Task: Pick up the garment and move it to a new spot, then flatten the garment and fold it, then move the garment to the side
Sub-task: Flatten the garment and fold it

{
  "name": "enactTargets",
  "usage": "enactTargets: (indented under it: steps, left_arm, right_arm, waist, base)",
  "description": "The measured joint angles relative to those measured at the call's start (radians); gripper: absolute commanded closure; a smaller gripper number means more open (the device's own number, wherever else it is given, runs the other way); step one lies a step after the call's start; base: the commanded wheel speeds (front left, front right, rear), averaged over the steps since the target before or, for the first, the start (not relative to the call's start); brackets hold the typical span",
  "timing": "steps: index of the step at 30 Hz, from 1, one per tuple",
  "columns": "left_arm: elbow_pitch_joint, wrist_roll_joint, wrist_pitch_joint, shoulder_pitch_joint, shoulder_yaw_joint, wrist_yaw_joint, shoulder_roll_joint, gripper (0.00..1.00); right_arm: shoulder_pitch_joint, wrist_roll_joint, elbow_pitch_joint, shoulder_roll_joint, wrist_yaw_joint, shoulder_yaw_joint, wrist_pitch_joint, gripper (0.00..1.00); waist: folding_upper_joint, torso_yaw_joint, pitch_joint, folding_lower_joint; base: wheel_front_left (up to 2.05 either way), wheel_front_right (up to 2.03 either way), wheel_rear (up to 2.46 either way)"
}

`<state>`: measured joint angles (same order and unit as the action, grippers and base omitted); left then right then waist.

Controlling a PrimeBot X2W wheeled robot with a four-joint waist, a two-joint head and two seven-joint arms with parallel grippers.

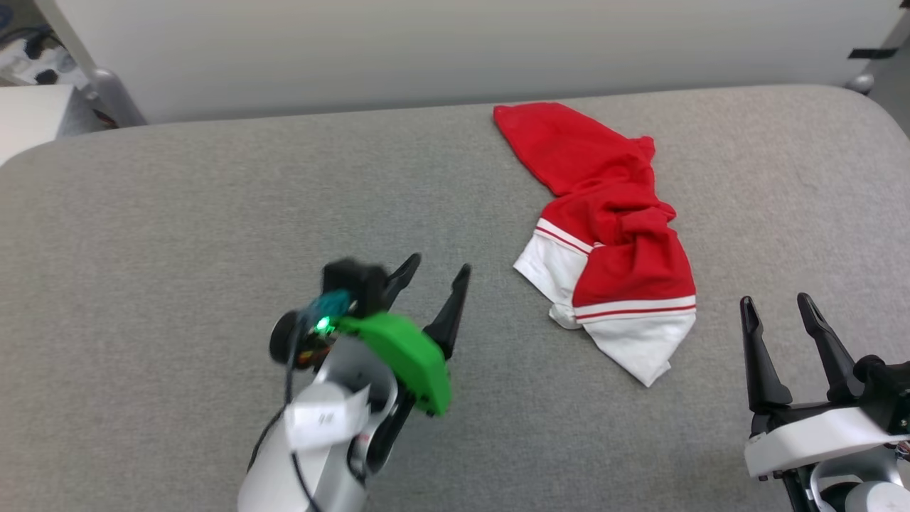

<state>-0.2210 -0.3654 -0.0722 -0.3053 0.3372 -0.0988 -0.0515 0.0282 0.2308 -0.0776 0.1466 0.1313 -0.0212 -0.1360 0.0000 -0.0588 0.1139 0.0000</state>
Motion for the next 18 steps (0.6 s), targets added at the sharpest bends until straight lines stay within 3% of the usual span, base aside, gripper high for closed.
enactTargets:
  steps: [8,12,18]
  left_arm:
    - [-0.097,-0.046,-0.356,-0.214,0.085,0.064,0.002,0.0]
    - [-0.155,-0.031,-0.439,-0.296,0.109,0.078,0.002,0.0]
    - [-0.252,-0.03,-0.474,-0.367,0.117,0.098,0.002,0.0]
  right_arm:
    - [-0.03,-0.015,-0.006,0.007,0.0,0.041,0.008,0.0]
    - [-0.043,-0.017,-0.004,0.01,0.0,0.049,0.007,0.0]
    - [-0.058,-0.019,0.012,-0.006,0.0,0.067,-0.015,0.0]
  waist:
    - [0.0,-0.07,0.07,0.0]
    - [0.0,-0.107,0.106,0.0]
    - [0.0,-0.159,0.155,0.0]
  base:
    - [0.0,0.0,0.0]
    - [0.0,0.0,0.0]
    - [0.0,0.0,0.0]
